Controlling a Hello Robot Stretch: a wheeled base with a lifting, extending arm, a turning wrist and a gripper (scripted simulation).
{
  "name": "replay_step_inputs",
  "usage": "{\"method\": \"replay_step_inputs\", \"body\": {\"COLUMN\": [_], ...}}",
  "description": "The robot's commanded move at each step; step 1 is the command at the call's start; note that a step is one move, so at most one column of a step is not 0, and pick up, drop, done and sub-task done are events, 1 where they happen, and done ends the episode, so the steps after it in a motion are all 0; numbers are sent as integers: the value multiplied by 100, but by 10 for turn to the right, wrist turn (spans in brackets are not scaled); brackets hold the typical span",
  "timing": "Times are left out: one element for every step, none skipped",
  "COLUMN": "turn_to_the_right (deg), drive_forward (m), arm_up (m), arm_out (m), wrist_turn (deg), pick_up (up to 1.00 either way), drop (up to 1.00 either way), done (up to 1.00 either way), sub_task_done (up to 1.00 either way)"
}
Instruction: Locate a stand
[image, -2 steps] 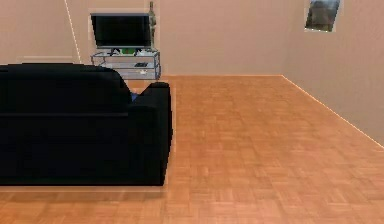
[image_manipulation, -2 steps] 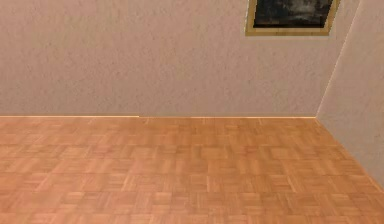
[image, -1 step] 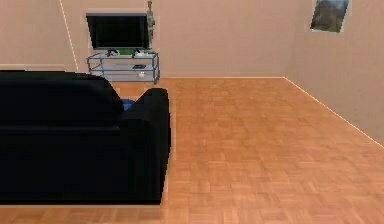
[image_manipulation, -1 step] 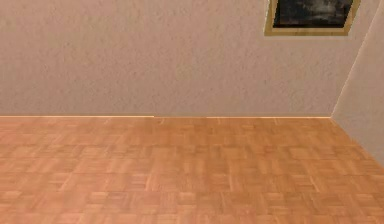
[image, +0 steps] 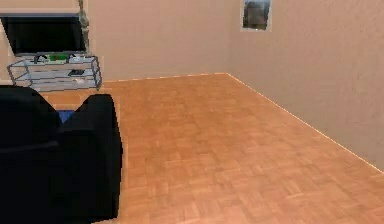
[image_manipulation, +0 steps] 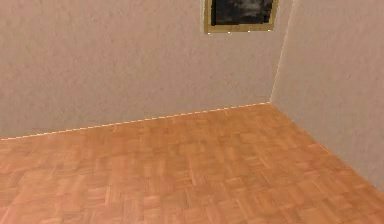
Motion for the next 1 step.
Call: {"method": "replay_step_inputs", "body": {"turn_to_the_right": [0], "drive_forward": [100], "arm_up": [0], "arm_out": [0], "wrist_turn": [0], "pick_up": [0], "drop": [0], "done": [0], "sub_task_done": [0]}}
